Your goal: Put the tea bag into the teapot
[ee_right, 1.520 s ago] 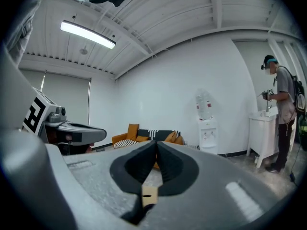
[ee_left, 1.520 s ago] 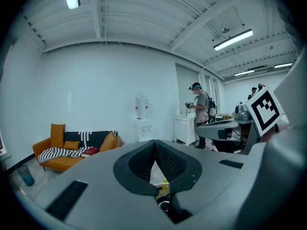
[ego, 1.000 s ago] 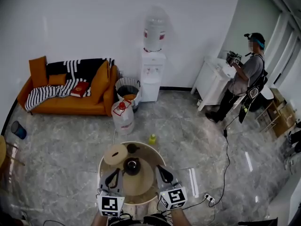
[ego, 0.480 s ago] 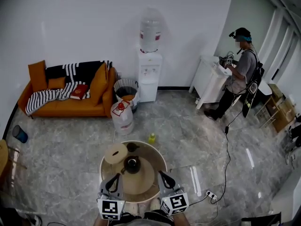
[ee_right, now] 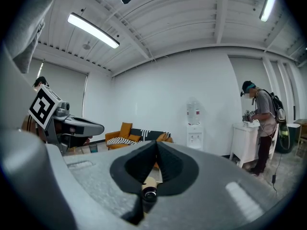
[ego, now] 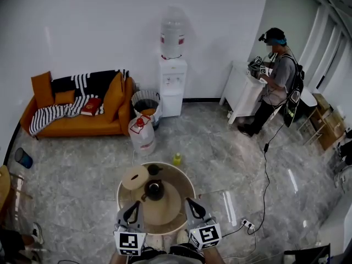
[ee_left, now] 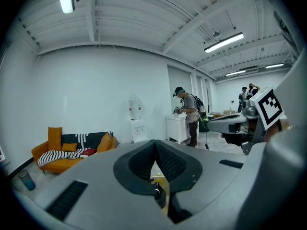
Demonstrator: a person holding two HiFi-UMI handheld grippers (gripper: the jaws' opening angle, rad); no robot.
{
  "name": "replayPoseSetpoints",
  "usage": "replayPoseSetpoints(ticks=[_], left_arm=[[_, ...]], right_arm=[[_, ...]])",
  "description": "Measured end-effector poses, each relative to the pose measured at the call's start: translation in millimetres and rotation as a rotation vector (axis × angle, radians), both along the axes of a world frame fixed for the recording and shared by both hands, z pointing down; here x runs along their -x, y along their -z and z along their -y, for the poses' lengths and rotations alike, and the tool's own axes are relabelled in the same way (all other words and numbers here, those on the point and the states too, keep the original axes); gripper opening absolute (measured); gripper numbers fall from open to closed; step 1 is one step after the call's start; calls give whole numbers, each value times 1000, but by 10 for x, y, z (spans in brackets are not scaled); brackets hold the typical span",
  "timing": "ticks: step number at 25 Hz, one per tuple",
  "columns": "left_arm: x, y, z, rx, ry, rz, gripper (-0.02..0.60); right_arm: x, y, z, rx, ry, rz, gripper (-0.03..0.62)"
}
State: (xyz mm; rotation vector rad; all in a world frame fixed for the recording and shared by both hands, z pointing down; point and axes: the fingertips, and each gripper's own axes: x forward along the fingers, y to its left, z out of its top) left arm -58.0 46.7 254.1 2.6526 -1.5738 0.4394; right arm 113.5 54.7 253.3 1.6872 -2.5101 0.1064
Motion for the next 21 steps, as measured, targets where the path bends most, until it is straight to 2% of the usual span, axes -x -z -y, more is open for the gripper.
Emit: replayPoseSetpoints(ticks=[21], left_arm=[[-47,-13,-94,-1,-6,-5,17]], right_arm=[[-46,0,-88,-5,-8,7,0]])
